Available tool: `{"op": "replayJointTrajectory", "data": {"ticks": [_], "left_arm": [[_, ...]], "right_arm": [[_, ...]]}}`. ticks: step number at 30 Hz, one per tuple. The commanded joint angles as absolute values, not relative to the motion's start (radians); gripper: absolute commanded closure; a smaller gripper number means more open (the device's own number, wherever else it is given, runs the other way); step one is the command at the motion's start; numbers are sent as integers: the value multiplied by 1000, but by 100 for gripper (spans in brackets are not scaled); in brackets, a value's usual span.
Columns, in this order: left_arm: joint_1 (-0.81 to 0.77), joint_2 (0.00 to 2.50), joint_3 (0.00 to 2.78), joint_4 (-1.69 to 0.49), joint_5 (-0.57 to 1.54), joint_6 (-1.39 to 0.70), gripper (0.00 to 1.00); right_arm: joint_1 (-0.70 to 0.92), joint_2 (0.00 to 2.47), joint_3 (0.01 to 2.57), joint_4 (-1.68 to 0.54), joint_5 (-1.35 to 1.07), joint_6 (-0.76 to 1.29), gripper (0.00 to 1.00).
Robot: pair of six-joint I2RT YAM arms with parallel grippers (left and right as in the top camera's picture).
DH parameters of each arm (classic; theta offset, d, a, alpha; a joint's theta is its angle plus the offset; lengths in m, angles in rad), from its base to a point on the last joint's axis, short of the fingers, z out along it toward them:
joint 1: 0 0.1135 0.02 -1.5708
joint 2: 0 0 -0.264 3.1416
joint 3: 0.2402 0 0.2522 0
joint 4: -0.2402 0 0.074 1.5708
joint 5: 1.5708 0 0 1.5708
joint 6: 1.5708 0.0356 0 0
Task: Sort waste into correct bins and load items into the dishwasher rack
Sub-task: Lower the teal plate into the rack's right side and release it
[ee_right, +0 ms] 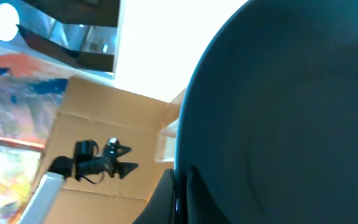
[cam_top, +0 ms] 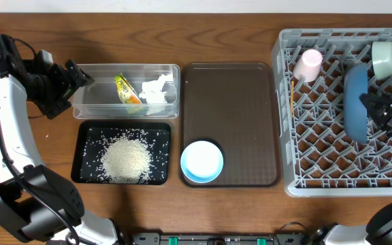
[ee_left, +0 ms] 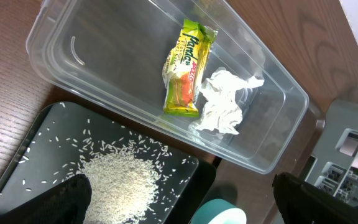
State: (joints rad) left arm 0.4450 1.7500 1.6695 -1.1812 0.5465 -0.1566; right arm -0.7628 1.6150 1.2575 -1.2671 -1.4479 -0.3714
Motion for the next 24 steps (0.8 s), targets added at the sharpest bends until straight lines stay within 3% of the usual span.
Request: {"op": "replayJointTrajectory", "data": {"ticks": [1, 11, 24], "left_arm": [[448, 1734, 1692, -1185, 548, -150, 4], [448, 1734, 1692, -1185, 548, -150, 4], [448, 1734, 1692, -1185, 548, -150, 4]], "right_arm": [[-757, 1628, 1247, -1314, -1552, -396, 99], [-669, 1628, 1247, -1544, -1560, -609, 99], [-673, 1628, 1177, -1489, -1559, -660, 99]]}}
